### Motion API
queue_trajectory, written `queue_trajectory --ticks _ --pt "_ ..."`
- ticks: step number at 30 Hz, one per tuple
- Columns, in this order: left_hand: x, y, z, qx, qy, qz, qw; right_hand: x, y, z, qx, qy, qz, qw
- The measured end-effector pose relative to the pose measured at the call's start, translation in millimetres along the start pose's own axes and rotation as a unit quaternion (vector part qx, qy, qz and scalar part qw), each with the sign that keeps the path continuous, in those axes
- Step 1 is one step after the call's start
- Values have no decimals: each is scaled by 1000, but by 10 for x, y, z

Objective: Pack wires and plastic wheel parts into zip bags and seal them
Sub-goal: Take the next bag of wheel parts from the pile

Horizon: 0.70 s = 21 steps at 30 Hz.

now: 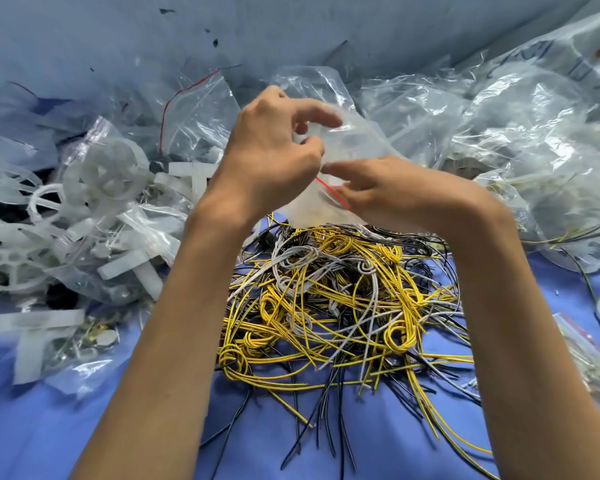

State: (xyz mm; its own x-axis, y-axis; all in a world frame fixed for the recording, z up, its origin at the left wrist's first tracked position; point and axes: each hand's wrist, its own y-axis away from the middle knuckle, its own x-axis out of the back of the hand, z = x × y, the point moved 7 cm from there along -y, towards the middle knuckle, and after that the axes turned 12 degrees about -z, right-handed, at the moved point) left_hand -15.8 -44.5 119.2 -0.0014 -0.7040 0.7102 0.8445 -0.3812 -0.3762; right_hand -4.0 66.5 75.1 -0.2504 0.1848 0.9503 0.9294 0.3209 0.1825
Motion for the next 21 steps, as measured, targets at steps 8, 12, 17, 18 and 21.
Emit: queue_trajectory --ticks 8,12,17,18,21 --pt "176 19 -613 72 335 21 939 -22 107 -3 15 -24 -28 999" --pt "-154 22 -1142 205 19 -114 972 32 157 -35 34 -70 -9 997" --pt "-440 116 -1354 262 -122 -191 938 131 226 -160 78 -88 17 993" --pt "-406 120 -1348 264 -133 -168 940 161 247 -181 87 -96 26 991" --pt "-236 125 -1291 253 -184 -93 945 237 303 -236 113 -123 50 985"
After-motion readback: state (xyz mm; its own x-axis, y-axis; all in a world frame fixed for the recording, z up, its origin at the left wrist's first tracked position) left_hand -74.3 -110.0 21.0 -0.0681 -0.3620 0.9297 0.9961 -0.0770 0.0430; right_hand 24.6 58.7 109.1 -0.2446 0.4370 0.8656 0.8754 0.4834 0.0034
